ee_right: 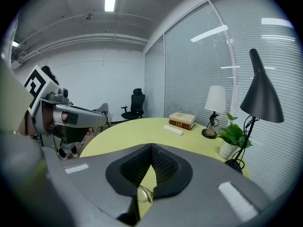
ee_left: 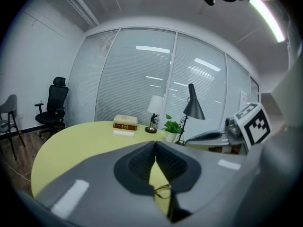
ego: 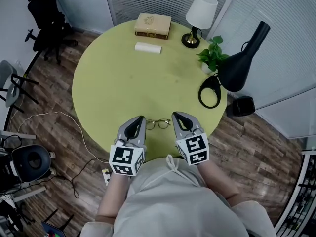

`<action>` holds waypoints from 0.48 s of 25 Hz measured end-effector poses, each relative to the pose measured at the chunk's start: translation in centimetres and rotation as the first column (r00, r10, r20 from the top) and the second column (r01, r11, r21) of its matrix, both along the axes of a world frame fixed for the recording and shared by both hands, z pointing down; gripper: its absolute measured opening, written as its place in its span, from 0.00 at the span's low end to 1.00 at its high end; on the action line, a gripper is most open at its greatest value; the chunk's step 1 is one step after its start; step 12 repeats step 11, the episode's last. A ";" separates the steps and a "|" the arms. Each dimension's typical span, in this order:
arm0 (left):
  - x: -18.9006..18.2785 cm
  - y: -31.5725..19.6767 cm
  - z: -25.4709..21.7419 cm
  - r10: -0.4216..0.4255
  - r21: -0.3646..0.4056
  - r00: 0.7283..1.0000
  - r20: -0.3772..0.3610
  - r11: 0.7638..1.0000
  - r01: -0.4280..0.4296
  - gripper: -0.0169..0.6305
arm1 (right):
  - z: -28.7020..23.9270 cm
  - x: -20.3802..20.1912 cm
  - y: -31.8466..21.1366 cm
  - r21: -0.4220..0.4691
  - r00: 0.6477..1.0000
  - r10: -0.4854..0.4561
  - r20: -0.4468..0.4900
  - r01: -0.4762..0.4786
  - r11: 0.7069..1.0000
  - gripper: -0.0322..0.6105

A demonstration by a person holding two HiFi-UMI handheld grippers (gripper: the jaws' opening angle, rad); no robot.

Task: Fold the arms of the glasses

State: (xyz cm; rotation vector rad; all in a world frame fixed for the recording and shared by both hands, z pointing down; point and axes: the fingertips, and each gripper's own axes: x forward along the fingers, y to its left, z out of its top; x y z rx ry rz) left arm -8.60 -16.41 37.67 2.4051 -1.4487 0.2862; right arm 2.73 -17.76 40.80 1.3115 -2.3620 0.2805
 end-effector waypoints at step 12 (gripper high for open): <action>-1.2 1.1 1.2 0.015 -0.021 1.000 -0.007 1.000 -0.015 0.04 | 0.5 -1.0 1.9 -0.014 0.998 0.064 -0.020 -0.064 0.998 0.05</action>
